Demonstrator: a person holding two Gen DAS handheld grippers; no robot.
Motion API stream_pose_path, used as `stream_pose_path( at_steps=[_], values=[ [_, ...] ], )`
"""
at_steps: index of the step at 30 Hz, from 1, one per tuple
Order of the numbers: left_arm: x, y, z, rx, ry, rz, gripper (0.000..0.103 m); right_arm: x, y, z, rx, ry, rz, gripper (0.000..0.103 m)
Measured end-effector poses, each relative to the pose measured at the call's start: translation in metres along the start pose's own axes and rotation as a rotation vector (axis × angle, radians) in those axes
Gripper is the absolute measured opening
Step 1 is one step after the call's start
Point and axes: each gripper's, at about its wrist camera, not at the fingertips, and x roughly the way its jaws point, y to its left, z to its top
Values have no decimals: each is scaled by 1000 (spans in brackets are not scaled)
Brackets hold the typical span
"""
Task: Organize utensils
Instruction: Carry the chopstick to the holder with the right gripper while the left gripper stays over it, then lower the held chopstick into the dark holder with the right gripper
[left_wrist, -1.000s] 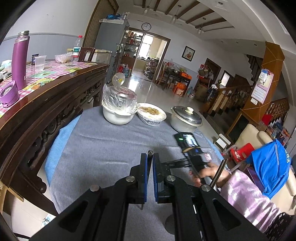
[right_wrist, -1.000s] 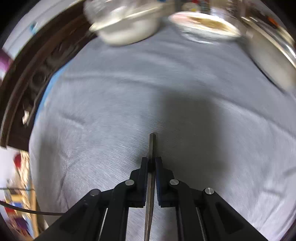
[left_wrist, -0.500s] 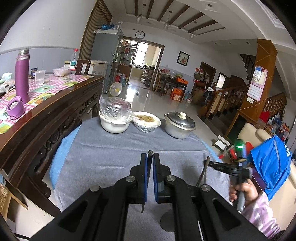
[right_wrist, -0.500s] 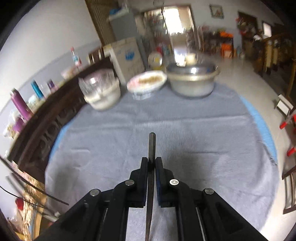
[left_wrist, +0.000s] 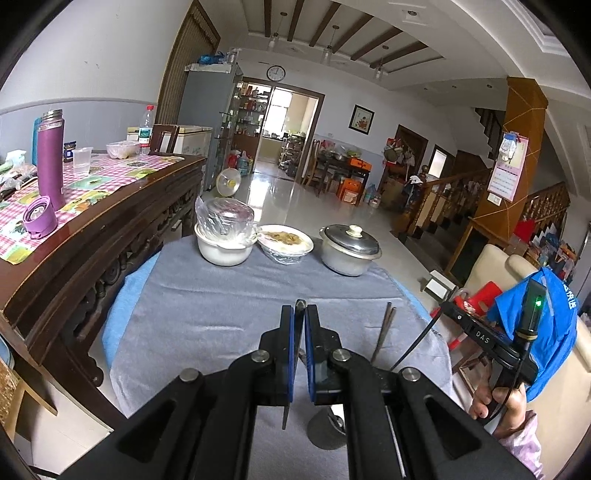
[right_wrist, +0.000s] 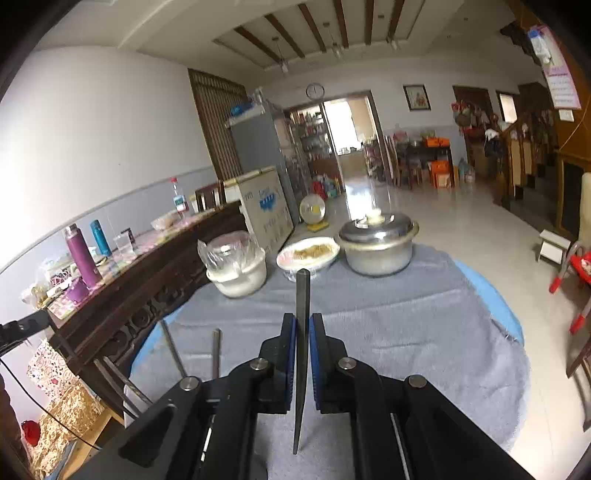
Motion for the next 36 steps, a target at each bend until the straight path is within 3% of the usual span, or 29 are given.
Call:
stream_pose_path(
  at_steps=[20,29,36],
  values=[
    [-36,-27,8,30,-30,-97,5,-98,30,22,-37,-189,84,8],
    [-67,-43,19,49,-86,-142,5,-100,45,18,-39,-202,146,8],
    [-65,-54,24,48,-86,-174,5,-88,60,8,-63,-173,174,8]
  ],
)
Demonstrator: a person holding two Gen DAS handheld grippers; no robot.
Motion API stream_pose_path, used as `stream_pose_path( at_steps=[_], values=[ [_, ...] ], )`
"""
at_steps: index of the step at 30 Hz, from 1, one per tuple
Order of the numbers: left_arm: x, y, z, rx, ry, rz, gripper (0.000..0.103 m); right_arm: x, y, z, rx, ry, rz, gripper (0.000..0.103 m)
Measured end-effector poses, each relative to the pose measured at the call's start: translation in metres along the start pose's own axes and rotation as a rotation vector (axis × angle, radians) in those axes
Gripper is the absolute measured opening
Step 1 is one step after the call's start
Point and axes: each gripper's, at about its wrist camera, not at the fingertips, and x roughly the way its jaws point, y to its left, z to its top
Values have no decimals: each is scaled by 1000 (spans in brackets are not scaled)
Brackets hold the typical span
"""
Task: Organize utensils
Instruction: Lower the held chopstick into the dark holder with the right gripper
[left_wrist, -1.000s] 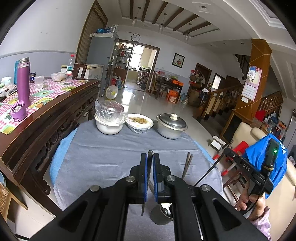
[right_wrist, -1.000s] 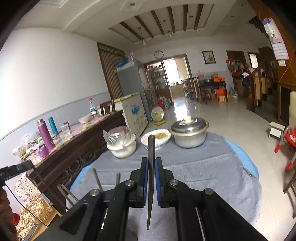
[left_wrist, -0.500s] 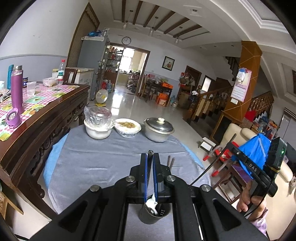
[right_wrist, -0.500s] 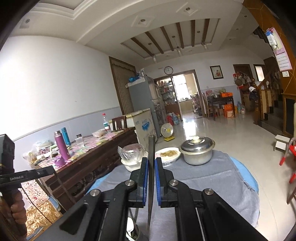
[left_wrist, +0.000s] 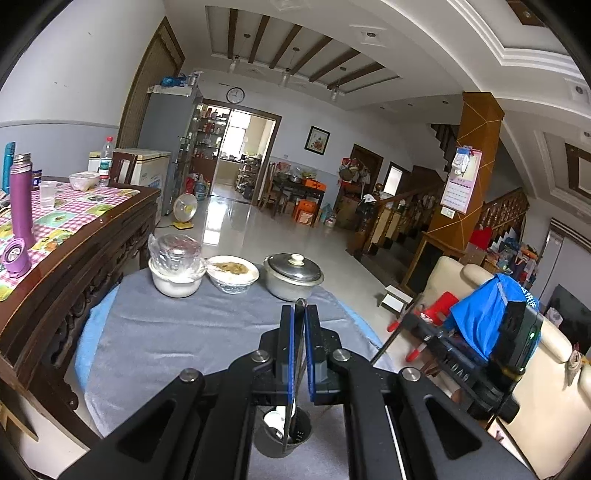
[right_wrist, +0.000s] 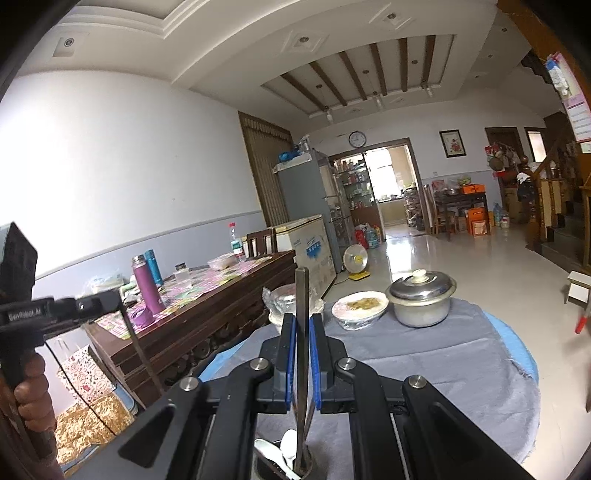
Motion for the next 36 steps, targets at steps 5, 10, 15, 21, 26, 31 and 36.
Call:
stream_pose_path(
  at_steps=[5,10,15,21,26,31,36],
  values=[
    [7,-8,2,9,12,-21,5,11,10,-8,-27,30,-4,8],
    [20,-12,2,18,39,-24,5,19,7,-13,-24,51,-8,8],
    [37,-12,-1,16,61,1,5,21,1,-17,-12,65,-10,8],
    [50,-15,-6,26,75,45,5,24,0,-21,-3,80,-5,8],
    [56,-18,-9,43,74,78,5,23,-1,-24,3,85,-3,8],
    [60,-20,-12,57,76,93,5,22,1,-26,5,88,1,8],
    [61,-21,-13,57,80,95,5,23,1,-28,7,94,2,8]
  ],
)
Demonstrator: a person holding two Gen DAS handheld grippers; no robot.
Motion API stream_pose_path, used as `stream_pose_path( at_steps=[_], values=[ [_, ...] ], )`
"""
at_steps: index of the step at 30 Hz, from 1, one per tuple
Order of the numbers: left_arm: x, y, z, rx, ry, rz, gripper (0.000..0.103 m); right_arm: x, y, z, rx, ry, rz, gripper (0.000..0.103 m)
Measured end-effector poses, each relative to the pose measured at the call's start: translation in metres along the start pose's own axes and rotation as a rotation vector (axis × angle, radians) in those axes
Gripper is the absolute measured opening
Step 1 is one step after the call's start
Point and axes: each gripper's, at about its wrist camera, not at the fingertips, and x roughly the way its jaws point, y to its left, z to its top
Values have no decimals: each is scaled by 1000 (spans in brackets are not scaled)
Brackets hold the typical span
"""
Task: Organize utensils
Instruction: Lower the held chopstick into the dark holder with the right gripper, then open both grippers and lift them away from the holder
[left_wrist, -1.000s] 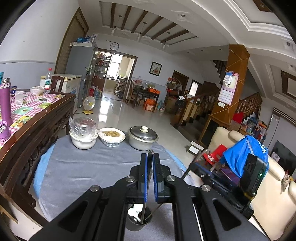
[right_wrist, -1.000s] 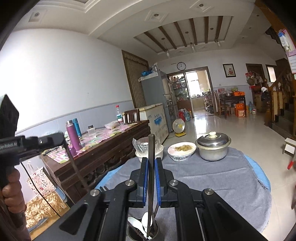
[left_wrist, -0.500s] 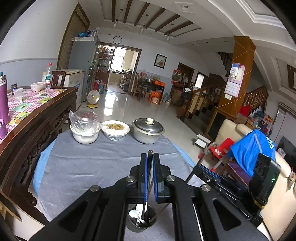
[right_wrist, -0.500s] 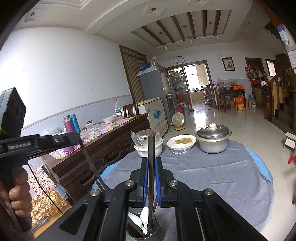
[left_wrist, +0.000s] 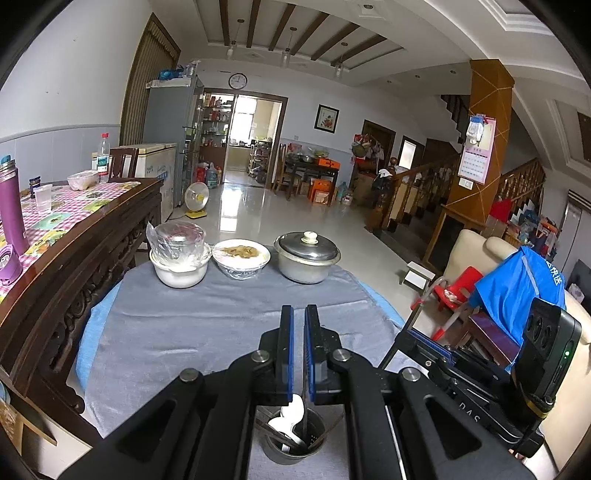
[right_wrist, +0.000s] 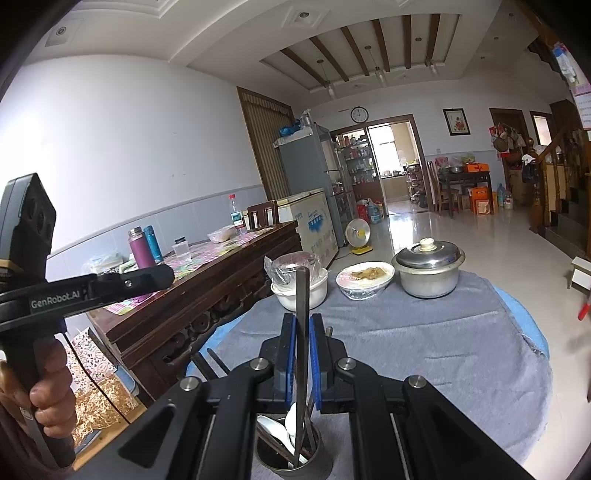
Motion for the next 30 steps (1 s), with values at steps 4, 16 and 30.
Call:
stream_pose_path(
  at_steps=[4,16,30],
  values=[
    [4,5,-2,-13,10,7,5,5,-2,-4,4,19,-2,8],
    [-6,46,-4,-88,4,69,5,19,-2,-15,-7,84,-14,8],
    [0,44,-14,-62,48,136,5,24,9,-23,-32,110,-2,8]
  ],
)
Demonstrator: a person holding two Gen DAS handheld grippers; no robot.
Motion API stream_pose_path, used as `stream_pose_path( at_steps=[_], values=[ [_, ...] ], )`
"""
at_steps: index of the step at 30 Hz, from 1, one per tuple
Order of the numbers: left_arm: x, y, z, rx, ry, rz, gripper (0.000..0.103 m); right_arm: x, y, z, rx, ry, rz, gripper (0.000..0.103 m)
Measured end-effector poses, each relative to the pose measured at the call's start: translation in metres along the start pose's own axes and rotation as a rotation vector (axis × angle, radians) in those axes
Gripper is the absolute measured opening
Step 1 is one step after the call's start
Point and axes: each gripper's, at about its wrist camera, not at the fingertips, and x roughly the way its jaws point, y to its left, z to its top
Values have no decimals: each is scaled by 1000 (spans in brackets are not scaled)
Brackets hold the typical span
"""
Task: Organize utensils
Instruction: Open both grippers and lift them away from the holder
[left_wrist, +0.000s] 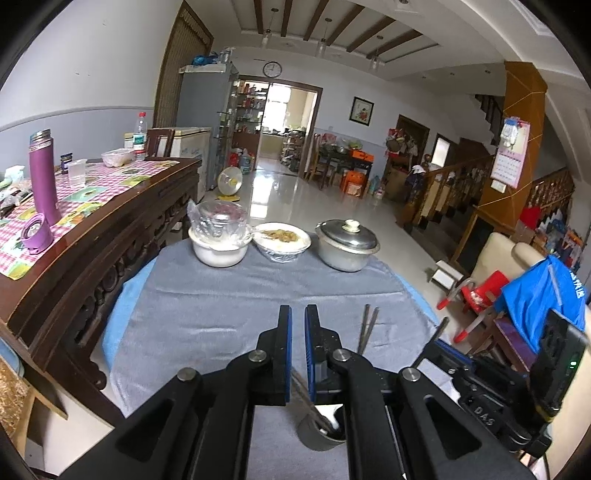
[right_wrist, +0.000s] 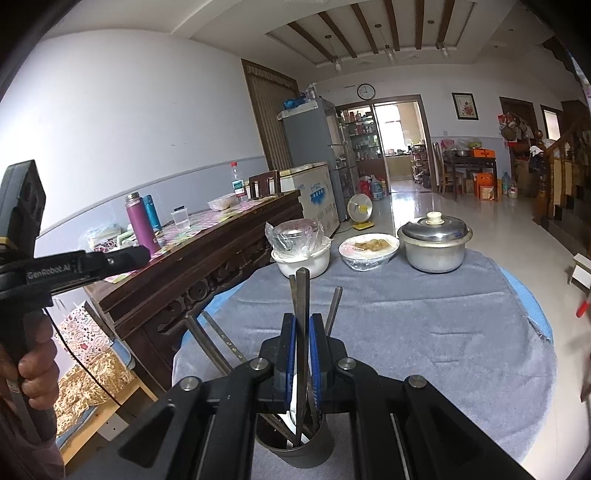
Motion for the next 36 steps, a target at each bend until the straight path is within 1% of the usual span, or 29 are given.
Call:
stream_pose_path(
  at_steps=[3,4,5,6,7,9,12,13,15,18,21,22,24,26,28,32,36],
  values=[
    [1,2,-1,5,6,48,6,-1,3,0,-4,-2,5,8],
    [1,2,-2,8,9,62,11,-1,5,0,-7,-1,7,8],
    [2,3,-2,12,12,80,18,-1,5,0,-9,-1,8,8],
    [2,3,-3,15,14,96,23,-2,6,0,-11,-2,9,8],
    [1,3,-4,18,13,108,31,-2,7,-1,-12,-1,11,8],
    [-2,3,-6,29,3,138,38,-2,9,-1,-15,1,14,8],
    [-8,1,-8,60,-14,184,43,-3,15,-2,-24,4,15,8],
    [-10,0,-9,68,-20,196,48,-2,16,-2,-26,7,14,8],
    [-15,-2,-11,87,-37,224,55,0,17,-3,-26,17,10,8],
    [-19,-6,-14,116,-51,258,56,3,16,-4,-7,36,-3,9],
    [-24,-9,-18,137,-54,282,70,5,12,-5,27,64,-7,10],
    [-25,-10,-20,140,-56,287,72,4,10,-6,37,69,-8,10],
    [-28,-12,-24,150,-50,298,73,1,6,-7,60,79,1,20],
    [-29,-14,-29,159,-35,306,75,-5,3,-8,76,78,5,41],
    [-30,-17,-34,171,-20,304,77,-12,3,-10,76,59,-5,52],
    [-35,-21,-45,175,9,291,81,-28,-1,-16,72,42,-51,52],
    [-34,-20,-62,159,53,256,83,-39,-14,-23,106,54,-91,52]
  ],
)
